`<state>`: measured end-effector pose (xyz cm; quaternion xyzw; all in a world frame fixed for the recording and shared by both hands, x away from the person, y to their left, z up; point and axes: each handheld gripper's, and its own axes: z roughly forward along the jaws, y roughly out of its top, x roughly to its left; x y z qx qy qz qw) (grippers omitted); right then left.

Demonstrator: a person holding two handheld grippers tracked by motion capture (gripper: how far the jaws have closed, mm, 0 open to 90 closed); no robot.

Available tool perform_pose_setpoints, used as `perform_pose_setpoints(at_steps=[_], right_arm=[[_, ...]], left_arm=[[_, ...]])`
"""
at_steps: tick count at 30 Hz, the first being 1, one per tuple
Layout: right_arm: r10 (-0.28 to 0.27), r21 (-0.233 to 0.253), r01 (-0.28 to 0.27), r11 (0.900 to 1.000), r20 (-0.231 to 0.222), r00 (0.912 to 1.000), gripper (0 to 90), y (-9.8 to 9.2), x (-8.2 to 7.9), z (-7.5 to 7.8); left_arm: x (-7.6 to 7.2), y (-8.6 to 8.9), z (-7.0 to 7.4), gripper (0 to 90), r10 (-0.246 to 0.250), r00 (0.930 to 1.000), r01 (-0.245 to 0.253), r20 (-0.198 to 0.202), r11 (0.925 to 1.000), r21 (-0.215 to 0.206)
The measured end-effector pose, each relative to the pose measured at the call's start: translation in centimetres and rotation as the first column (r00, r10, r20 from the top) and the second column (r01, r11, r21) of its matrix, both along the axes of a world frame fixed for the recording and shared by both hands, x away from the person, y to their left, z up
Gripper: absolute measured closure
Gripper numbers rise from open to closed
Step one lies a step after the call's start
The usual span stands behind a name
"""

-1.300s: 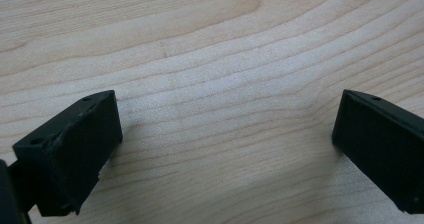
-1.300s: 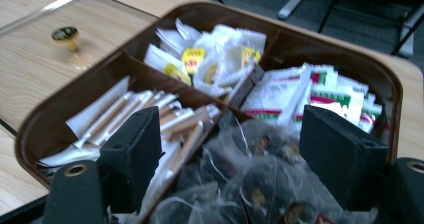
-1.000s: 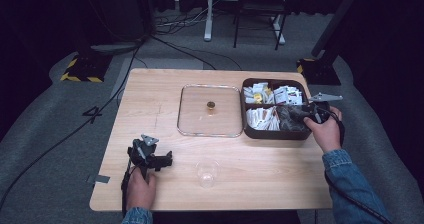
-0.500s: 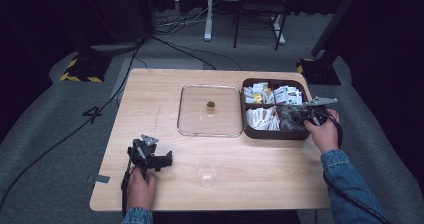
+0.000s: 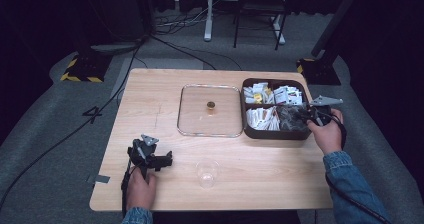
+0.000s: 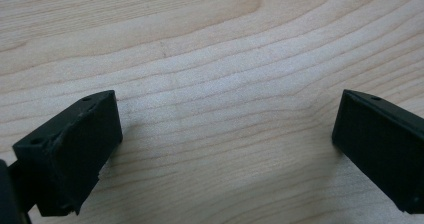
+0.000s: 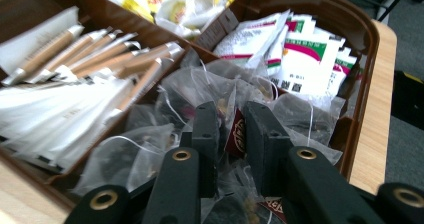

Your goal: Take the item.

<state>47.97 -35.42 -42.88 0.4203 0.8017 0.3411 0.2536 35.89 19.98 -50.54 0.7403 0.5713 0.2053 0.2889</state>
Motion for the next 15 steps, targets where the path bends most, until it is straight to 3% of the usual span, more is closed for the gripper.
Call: perform_pose_setpoints(at_steps=[15], right_arm=[[0.030, 0.097, -0.036, 0.995, 0.057, 0.9979, 78.6, 0.0, -2.2, 2.6]], left_arm=[[0.0, 0.0, 0.0, 0.0, 0.000, 1.0000, 0.000, 0.000, 1.0000, -0.001]])
